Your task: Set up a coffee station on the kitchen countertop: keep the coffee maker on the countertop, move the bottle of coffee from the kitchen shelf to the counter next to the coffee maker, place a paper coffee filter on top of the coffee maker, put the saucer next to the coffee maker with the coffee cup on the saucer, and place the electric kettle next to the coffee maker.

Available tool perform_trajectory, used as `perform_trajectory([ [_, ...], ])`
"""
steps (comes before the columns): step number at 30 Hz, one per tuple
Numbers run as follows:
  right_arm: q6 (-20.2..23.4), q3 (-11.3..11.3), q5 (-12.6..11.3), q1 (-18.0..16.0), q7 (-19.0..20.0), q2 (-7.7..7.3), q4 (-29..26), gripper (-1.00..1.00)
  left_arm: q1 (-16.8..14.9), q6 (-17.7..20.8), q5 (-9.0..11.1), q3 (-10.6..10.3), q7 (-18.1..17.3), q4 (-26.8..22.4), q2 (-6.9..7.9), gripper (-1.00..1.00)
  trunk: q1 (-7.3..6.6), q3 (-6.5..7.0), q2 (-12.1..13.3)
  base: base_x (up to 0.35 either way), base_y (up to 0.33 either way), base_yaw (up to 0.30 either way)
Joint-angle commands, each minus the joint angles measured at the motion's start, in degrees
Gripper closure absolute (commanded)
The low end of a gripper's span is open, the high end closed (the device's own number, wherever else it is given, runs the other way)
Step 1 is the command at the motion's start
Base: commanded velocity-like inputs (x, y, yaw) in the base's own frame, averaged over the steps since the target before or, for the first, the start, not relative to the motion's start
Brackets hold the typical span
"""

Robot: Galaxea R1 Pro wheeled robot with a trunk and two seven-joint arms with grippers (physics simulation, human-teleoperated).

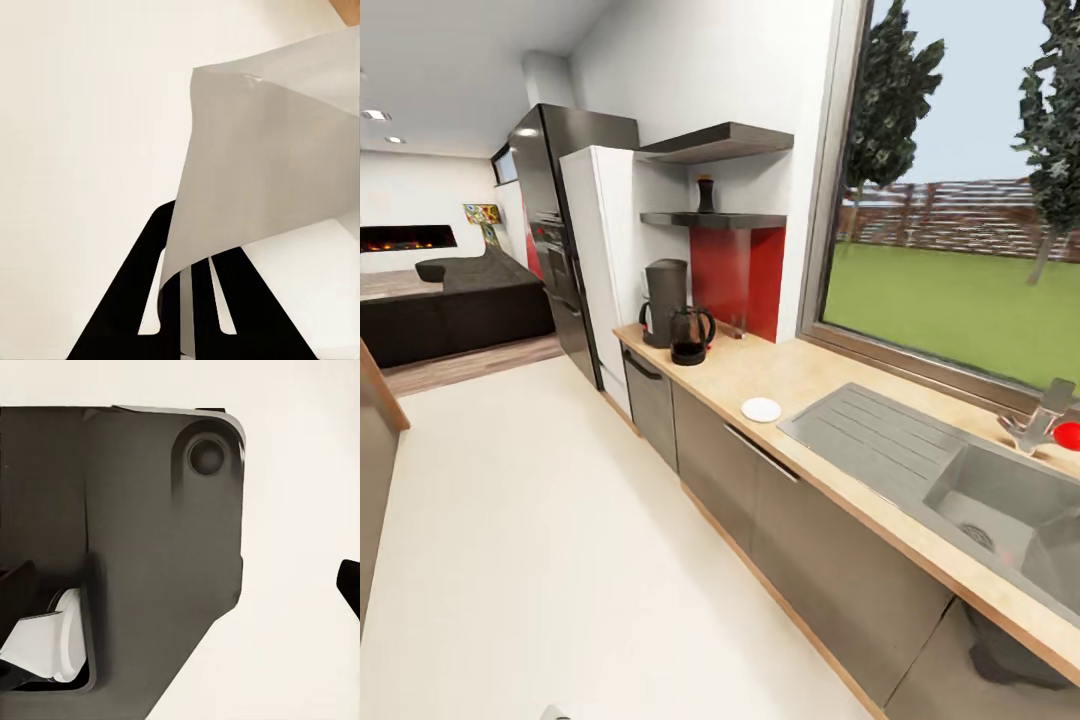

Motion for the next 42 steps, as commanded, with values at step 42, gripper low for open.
perform_trajectory([
  [42, -0.2, -0.1, 0.1, 0.0, 0.4, 1.73, -1.4, -1.00, -25.0, 5.0, 0.5, 0.7, 1.8, -1.4, 0.12, 1.00, 0.07, -0.11, -0.1, 0.040, 0.000, 0.001],
])
